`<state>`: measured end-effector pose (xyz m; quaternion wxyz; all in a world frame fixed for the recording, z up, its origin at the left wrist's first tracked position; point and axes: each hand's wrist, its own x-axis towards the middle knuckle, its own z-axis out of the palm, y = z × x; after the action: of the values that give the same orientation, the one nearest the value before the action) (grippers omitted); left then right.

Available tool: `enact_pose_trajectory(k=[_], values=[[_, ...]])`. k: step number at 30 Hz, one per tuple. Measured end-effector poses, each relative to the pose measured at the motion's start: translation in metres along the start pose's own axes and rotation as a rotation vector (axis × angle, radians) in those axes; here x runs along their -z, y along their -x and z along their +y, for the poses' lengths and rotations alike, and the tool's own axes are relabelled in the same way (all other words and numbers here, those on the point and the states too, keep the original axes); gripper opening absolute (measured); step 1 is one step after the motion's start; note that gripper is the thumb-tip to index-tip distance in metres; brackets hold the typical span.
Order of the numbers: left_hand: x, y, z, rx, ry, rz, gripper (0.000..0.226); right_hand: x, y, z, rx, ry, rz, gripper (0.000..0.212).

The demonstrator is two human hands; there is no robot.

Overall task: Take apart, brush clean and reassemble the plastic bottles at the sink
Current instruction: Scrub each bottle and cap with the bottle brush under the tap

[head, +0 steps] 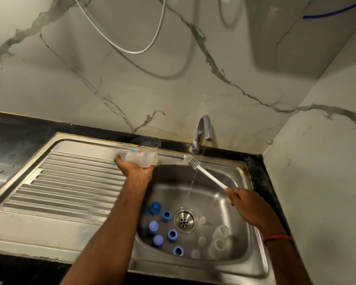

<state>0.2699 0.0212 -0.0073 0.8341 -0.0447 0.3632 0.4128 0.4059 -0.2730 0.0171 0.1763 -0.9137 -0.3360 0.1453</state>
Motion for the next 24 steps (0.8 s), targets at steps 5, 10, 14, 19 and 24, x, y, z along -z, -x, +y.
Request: enact_pose_trajectory(k=[5, 10, 14, 19, 24], values=[[0.004, 0.011, -0.014, -0.010, -0.129, 0.068, 0.071, -0.005, -0.007, 0.008, -0.079, 0.047, 0.181, 0.052], [0.012, 0.012, -0.024, 0.067, -0.148, 0.031, 0.071, -0.013, -0.012, 0.009, -0.110, 0.134, 0.246, 0.044], [0.008, 0.012, -0.030, 0.046, -0.182, -0.056, 0.079, -0.013, -0.017, 0.008, -0.113, 0.106, 0.254, 0.043], [0.010, 0.002, -0.033, 0.057, -0.200, -0.228, 0.068, -0.023, -0.016, 0.011, -0.012, -0.017, 0.242, 0.055], [0.016, 0.002, -0.044, 0.064, -0.297, -0.289, 0.057, -0.040, -0.010, 0.009, 0.094, -0.071, 0.254, 0.043]])
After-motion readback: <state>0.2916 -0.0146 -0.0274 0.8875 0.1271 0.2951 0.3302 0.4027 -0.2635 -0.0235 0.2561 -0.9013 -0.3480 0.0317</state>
